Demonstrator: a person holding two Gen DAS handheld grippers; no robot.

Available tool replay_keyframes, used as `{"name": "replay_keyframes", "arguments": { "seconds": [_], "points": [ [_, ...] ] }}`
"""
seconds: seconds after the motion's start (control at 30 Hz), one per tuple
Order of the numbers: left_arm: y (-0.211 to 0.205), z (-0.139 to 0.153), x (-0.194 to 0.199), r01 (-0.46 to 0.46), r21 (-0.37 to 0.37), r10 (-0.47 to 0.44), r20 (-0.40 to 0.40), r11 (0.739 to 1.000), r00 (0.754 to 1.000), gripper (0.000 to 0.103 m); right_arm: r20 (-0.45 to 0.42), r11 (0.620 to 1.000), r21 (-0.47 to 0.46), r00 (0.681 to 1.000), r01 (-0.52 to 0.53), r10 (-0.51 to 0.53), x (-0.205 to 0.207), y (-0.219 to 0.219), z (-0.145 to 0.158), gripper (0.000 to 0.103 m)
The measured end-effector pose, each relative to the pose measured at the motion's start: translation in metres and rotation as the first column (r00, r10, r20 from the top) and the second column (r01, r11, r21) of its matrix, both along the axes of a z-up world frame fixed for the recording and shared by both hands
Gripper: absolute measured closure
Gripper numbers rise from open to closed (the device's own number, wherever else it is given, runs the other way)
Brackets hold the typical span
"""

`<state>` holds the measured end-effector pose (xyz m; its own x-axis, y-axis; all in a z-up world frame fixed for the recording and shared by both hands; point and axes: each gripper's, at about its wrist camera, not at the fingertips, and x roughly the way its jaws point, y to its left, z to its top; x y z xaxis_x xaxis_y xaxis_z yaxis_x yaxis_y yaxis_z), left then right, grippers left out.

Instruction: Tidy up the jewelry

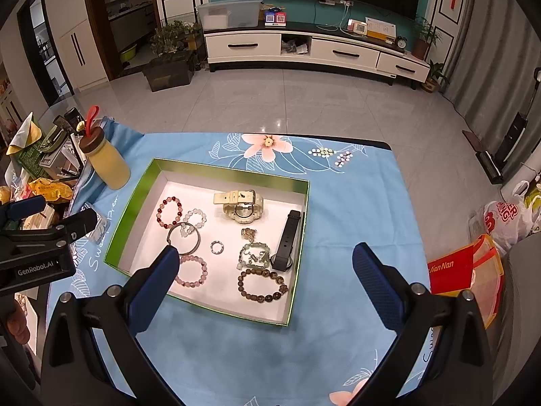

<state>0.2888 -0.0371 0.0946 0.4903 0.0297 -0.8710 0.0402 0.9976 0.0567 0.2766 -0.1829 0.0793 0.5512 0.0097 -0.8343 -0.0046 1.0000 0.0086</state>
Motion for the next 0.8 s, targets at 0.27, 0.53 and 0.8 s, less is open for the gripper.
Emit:
{"name": "replay_keyframes", "arguments": {
  "seconds": [0.27, 0.53, 0.8],
  "points": [
    [-0.0022, 0.0019, -0.0021, 0.003, 0.014, -0.003, 0.012, 1.000, 1.000, 0.002, 0.008, 1.000, -0.004, 1.000, 0.000, 0.000, -0.0016, -0.0002, 0.0036, 0.001],
    [-0.0028, 0.0026, -0.0028, 0.006, 0.022, -0.006, 0.013, 1.000, 1.000, 0.002, 0.004, 1.000, -0.008, 1.000, 0.006, -0.005, -0.0029, -0.0011, 0.0052, 0.001],
    [-0.0026, 0.0040, -0.0033, 0.006, 0.026, -0.006, 0.018, 1.000, 1.000, 0.002, 0.009, 1.000, -0.009, 1.000, 0.005, -0.005, -0.0039, -0.0010, 0.0058, 0.001]
  ]
}}
